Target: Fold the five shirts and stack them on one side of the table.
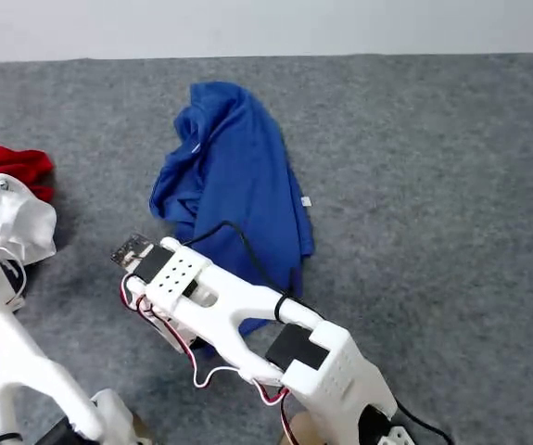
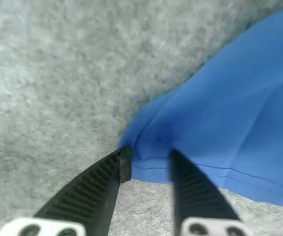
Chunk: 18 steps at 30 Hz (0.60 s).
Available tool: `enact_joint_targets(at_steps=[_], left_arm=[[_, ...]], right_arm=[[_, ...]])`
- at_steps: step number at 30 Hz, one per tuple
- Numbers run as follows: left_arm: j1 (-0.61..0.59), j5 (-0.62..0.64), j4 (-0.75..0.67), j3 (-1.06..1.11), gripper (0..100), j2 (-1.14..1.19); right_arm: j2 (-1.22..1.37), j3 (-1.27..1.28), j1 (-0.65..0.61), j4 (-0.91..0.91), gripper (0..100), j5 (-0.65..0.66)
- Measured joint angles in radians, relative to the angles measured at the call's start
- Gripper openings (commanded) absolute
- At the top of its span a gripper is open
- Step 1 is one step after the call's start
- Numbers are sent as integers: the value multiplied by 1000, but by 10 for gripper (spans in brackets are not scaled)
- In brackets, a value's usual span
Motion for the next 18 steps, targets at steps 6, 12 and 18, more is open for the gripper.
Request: enact_joint_targets(at_steps=[6,12,18], left_arm=[[0,0,-43,44,58,0],[0,0,-58,51,58,0],[0,0,-84,51,58,0]], right_arm=[[0,0,0,0,201,0],[2,-18,-29,37,199,0],[6,-58,-71,71,199,2]])
